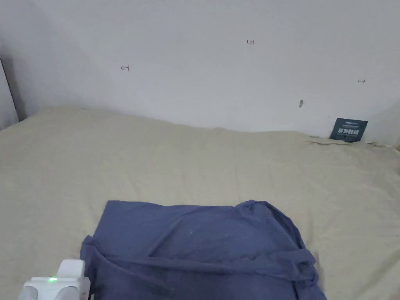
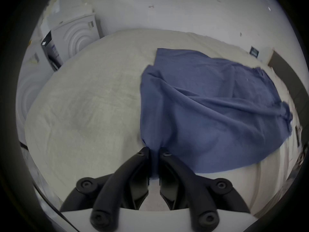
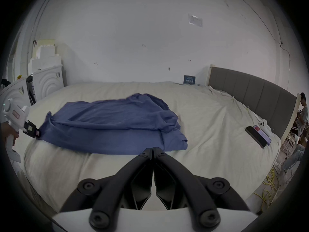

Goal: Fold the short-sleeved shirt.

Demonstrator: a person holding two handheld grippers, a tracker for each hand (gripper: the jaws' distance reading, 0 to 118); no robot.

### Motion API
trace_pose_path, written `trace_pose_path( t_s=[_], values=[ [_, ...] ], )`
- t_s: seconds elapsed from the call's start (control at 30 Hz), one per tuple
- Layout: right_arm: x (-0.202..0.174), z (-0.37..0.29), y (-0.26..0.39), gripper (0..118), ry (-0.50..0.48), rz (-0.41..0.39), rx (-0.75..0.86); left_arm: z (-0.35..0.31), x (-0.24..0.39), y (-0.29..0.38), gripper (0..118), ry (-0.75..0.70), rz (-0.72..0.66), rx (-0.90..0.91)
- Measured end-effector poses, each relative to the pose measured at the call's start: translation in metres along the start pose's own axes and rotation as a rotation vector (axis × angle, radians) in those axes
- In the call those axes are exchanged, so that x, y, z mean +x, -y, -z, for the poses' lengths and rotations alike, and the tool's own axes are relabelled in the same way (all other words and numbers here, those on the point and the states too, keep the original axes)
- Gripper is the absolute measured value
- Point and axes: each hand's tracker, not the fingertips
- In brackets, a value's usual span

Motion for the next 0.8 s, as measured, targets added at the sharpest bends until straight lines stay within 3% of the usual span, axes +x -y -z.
trace_pose_path(
  t_s=[0.13, 0.23, 0.3, 0.4, 0.5, 0.53, 0.57, 0.8],
  values=[
    [0.026, 0.044, -0.015, 9, -0.01, 0.013, -0.065, -0.006, -0.011, 0.003, 1, 0.045, -0.026, 0.007],
    [0.043, 0.085, -0.028, 39, -0.021, -0.009, -0.155, -0.015, -0.019, 0.007, 1, 0.046, -0.031, 0.028],
    [0.053, 0.111, -0.032, 46, -0.034, -0.004, -0.193, -0.017, -0.022, 0.008, 1, 0.052, -0.032, 0.04],
    [0.061, 0.143, -0.034, 46, -0.036, -0.015, -0.284, -0.019, -0.026, 0.011, 1, 0.063, -0.04, 0.047],
    [0.065, 0.166, -0.029, 43, -0.097, -0.016, -0.399, -0.016, -0.028, 0.012, 1, 0.066, -0.044, 0.044],
    [0.061, 0.159, -0.032, 33, -0.105, -0.006, -0.368, -0.015, -0.029, 0.013, 1, 0.071, -0.045, 0.044],
    [0.06, 0.157, -0.035, 2, -0.118, -0.003, -0.362, -0.015, -0.029, 0.013, 1, 0.075, -0.042, 0.04],
    [0.071, 0.145, -0.042, 2, -0.103, -0.014, -0.316, -0.033, -0.038, 0.009, 1, 0.116, -0.046, 0.076]
  ],
)
